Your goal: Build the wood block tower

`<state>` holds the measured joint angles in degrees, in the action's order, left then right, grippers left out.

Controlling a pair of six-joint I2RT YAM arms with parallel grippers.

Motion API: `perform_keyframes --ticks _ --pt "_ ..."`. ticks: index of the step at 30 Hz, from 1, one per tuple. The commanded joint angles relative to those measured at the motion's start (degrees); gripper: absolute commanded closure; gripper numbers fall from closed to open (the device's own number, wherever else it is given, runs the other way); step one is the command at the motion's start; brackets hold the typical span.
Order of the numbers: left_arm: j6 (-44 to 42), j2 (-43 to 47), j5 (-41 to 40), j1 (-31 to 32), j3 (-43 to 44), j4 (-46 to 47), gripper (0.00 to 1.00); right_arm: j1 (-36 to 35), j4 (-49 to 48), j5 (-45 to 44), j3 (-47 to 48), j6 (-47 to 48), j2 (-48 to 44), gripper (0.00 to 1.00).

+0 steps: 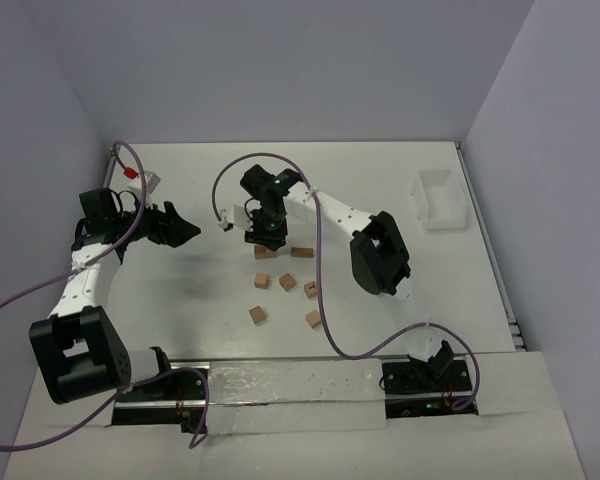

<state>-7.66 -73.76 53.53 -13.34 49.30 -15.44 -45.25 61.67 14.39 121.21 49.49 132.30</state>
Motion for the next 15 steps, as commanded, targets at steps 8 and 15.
perform_keyframes --ticks 8,15 --pt "-0.1 0.0 2.2 -0.4 0.3 2.4 0.01 -0.5 -1.3 -0.5 2.5 -0.6 1.0 0.60" --pt "-0.2 -0.1 2.2 -0.4 0.4 2.3 0.01 -0.4 -1.4 -0.7 2.5 -0.9 0.9 0.51"
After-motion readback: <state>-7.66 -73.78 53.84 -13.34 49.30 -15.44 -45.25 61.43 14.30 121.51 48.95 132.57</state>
